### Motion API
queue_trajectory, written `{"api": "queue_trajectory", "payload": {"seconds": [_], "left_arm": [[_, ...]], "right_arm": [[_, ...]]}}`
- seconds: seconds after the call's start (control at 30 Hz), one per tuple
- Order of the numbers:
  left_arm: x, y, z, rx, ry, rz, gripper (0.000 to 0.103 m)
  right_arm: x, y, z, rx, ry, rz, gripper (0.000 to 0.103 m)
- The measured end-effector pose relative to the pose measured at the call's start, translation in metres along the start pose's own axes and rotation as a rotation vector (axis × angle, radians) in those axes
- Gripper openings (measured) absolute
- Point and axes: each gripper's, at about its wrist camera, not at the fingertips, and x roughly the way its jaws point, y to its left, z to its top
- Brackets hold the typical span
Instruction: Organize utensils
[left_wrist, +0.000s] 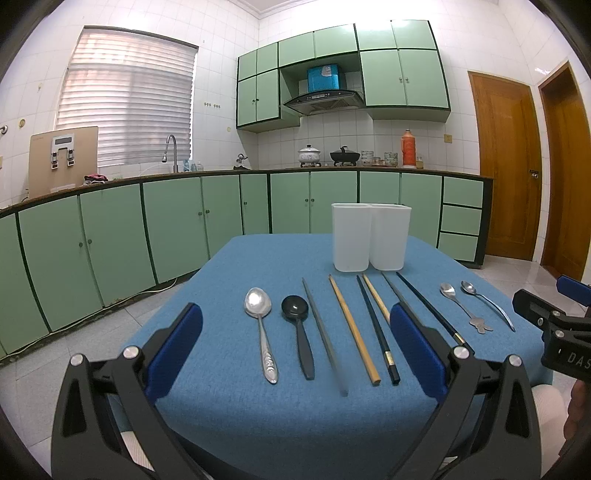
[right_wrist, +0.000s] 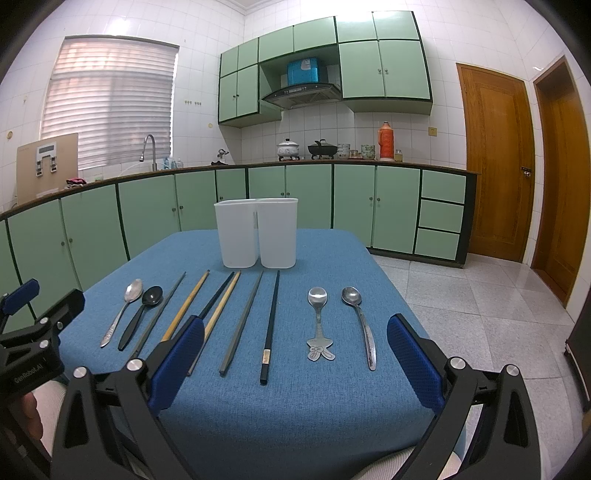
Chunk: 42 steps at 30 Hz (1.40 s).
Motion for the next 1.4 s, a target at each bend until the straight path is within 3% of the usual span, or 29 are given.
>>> {"api": "queue_trajectory", "payload": {"seconds": [1.4], "left_arm": [[-0.0026,0.0066,-0.0003,-0.002,-0.004,0.004,0.098]], "right_arm": [[0.0003,0.0003,-0.0002,0.000,0.001,0.000,0.097]]}}
